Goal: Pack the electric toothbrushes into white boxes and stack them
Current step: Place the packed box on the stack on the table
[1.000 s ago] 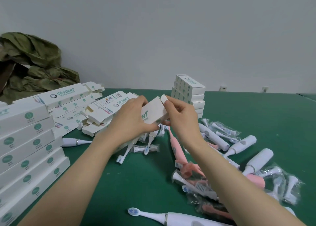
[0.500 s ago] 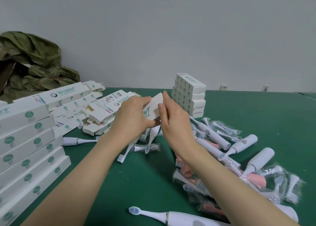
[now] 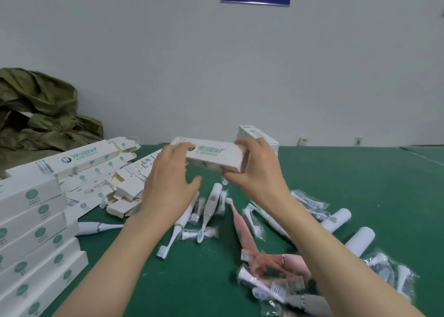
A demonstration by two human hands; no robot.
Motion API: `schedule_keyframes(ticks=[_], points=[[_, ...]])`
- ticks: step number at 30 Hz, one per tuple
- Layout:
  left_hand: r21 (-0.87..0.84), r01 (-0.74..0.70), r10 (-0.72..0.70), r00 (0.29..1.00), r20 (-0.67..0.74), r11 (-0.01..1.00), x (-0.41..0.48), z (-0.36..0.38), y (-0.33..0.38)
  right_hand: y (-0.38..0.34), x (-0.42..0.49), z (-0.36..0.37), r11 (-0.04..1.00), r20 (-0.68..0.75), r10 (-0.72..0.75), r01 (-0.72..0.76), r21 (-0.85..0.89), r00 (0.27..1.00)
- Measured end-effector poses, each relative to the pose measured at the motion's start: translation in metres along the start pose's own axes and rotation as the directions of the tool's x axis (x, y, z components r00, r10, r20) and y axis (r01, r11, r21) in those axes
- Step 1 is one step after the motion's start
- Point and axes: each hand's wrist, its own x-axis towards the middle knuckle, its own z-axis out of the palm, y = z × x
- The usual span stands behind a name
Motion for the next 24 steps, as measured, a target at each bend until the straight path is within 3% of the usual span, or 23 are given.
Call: schedule_keyframes(ticks=[1,3,5,7,11,14,19,21,24], points=[[-0.016,0.041,-0.041,0.999,0.020,0.999,0.000,0.002,-0.003,0.007,0.012,-0.004,0.998,-0.089,0.064,-0.062,0.020,0.994],[0.035,0.106,-0.111,0.975,0.193,0.994,-0.004,0.008,-0.010,0.022,0.040,-0.013,0.983,-0.225,0.185,-0.177,0.052,0.957],[0.104,0.125,-0.155,0.914,0.374,0.987,-0.012,0.017,-0.014,0.038,0.067,-0.017,0.964,-0.278,0.266,-0.262,0.050,0.923],[0.140,0.122,-0.173,0.871,0.460,0.983,-0.017,0.024,-0.015,0.054,0.086,-0.015,0.943,-0.277,0.319,-0.333,-0.005,0.907],[0.118,0.110,-0.155,0.849,0.505,0.987,-0.015,0.027,-0.015,0.079,0.101,-0.003,0.887,-0.285,0.392,-0.441,-0.135,0.875],[0.009,0.169,-0.150,0.844,0.515,0.986,-0.010,0.029,-0.008,0.095,0.099,0.007,0.843,-0.203,0.475,-0.509,-0.174,0.856],[-0.117,0.141,-0.057,0.844,0.533,0.983,0.033,0.067,0.025,0.115,0.096,0.015,0.848,-0.110,0.528,-0.529,0.021,0.842],[-0.249,0.336,-0.135,0.799,0.586,0.908,0.055,0.099,0.041,0.122,0.096,0.014,0.857,-0.099,0.515,-0.511,0.061,0.852],[-0.432,0.697,-0.339,0.681,0.649,0.573,0.081,0.152,0.037,0.125,0.096,0.013,0.883,-0.075,0.470,-0.469,0.036,0.879]])
